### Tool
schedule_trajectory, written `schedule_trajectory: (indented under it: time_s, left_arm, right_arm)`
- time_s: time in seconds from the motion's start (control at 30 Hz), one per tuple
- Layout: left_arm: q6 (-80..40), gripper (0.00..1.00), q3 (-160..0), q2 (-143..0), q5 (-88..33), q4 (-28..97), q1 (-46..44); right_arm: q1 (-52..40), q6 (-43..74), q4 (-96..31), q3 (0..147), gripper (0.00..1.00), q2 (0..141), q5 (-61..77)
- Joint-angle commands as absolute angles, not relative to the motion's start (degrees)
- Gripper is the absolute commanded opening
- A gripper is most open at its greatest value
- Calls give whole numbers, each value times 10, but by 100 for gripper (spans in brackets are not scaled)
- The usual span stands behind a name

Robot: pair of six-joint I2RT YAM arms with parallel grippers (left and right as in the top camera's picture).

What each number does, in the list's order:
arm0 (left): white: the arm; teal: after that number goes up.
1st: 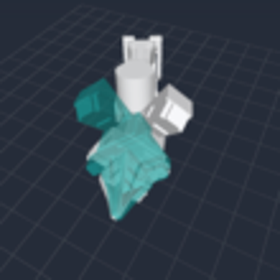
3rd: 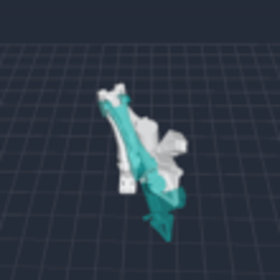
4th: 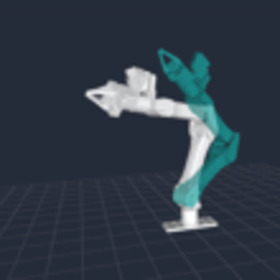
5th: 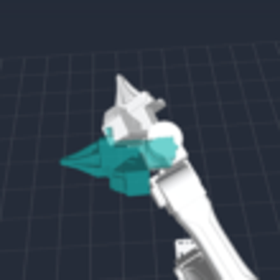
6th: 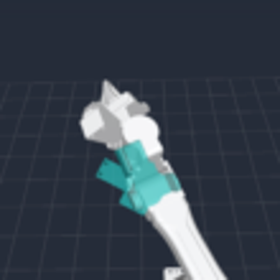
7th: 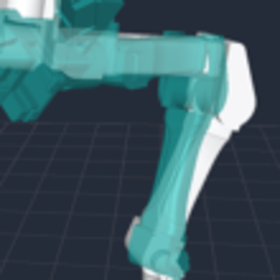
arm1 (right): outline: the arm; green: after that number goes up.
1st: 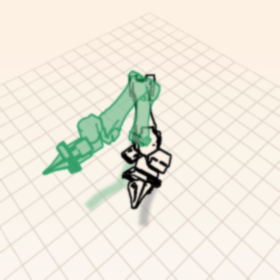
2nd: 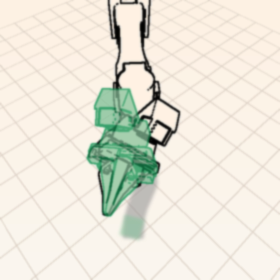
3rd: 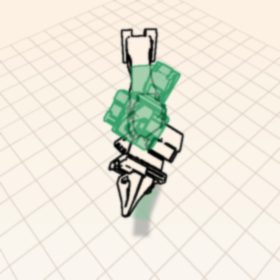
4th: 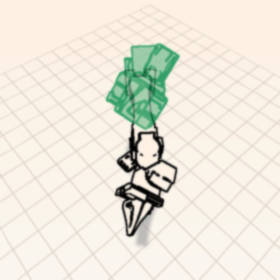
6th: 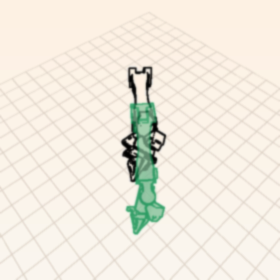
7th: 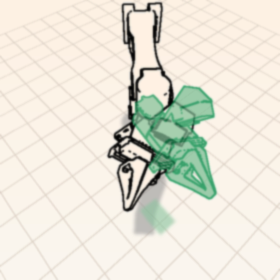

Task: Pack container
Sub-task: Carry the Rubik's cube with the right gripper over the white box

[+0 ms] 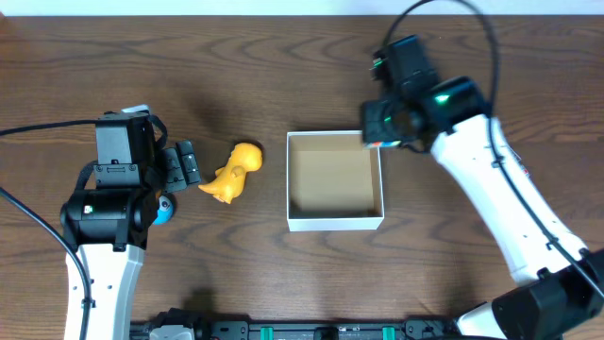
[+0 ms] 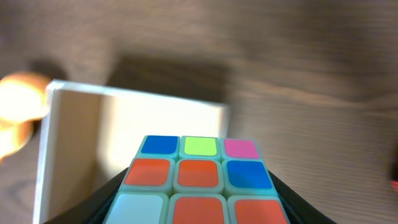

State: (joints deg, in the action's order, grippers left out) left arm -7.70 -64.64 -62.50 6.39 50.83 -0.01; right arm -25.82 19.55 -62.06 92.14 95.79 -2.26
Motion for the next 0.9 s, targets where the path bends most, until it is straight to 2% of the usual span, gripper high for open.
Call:
schedule_trajectory:
  time_s: [0.0, 0.17, 0.37, 0.6, 0.7, 0.77, 0.87]
  left_arm:
    - [-83, 98, -659, -624, 66, 510, 3]
    - [-83, 98, -659, -624, 66, 510, 3]
    - [-83, 98, -659, -624, 66, 510, 3]
    - [-83, 98, -659, -624, 66, 510, 3]
    - [-83, 98, -659, -624, 66, 511, 3]
    - [-83, 98, -659, -624, 66, 512, 3]
    - [-83, 98, -659, -624, 66, 512, 3]
  right_arm:
    - [-296, 221, -620, 920, 1, 981, -28]
    - [-328, 240, -609, 920, 1, 1035, -29]
    - [-318, 288, -604, 919, 1, 1102, -45]
    - [-305, 287, -593, 919, 7, 1164, -45]
    - [-305, 287, -586, 919, 13, 1181, -45]
    - [-305, 287, -584, 919, 24, 1184, -45]
    - [-305, 287, -582, 919, 29, 1183, -45]
